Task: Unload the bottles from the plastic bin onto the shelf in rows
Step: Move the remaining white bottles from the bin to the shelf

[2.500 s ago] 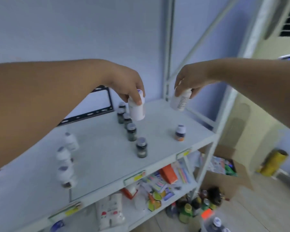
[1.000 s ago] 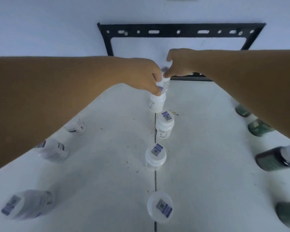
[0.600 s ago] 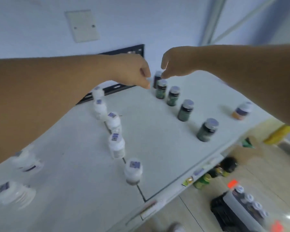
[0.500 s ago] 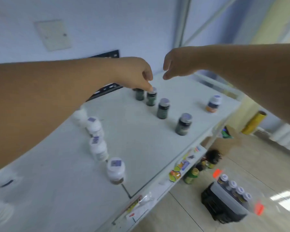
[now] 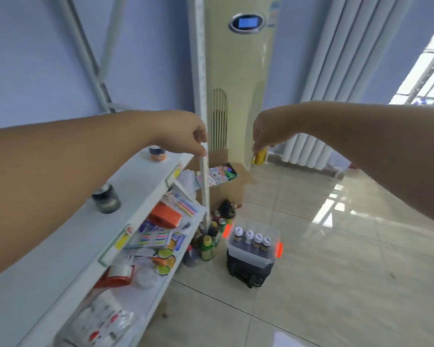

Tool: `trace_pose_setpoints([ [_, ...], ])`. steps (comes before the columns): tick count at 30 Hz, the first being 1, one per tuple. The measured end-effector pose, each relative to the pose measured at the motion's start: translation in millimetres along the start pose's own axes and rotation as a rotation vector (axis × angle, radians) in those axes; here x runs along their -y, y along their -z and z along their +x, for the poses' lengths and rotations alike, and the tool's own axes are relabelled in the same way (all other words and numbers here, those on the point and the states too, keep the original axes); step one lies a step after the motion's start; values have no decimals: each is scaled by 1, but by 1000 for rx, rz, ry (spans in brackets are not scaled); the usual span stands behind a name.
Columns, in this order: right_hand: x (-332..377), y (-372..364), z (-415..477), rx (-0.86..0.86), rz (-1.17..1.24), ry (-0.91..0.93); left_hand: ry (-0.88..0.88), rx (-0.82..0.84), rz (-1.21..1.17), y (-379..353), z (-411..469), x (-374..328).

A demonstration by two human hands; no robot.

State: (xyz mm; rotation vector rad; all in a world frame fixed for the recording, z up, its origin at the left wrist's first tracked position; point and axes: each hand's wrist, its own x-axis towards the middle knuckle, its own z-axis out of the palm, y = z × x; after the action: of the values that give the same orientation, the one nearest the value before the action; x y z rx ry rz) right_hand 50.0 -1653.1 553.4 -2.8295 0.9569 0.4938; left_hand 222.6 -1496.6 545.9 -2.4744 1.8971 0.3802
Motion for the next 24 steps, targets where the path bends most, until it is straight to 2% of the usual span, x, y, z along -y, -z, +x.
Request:
trace_pose_setpoints([
  [6, -81, -74, 33, 139, 59, -46, -65, 168, 0, -61, 86, -47],
  [12, -134, -157, 96, 267, 200, -115, -108, 370, -29, -145, 191, -47],
  [19, -170, -281, 199, 413, 312, -243, -129, 548, -87, -292, 318, -23],
  [24, -183, -381, 261, 494, 427, -281, -160, 670, -140, -414, 377, -19],
])
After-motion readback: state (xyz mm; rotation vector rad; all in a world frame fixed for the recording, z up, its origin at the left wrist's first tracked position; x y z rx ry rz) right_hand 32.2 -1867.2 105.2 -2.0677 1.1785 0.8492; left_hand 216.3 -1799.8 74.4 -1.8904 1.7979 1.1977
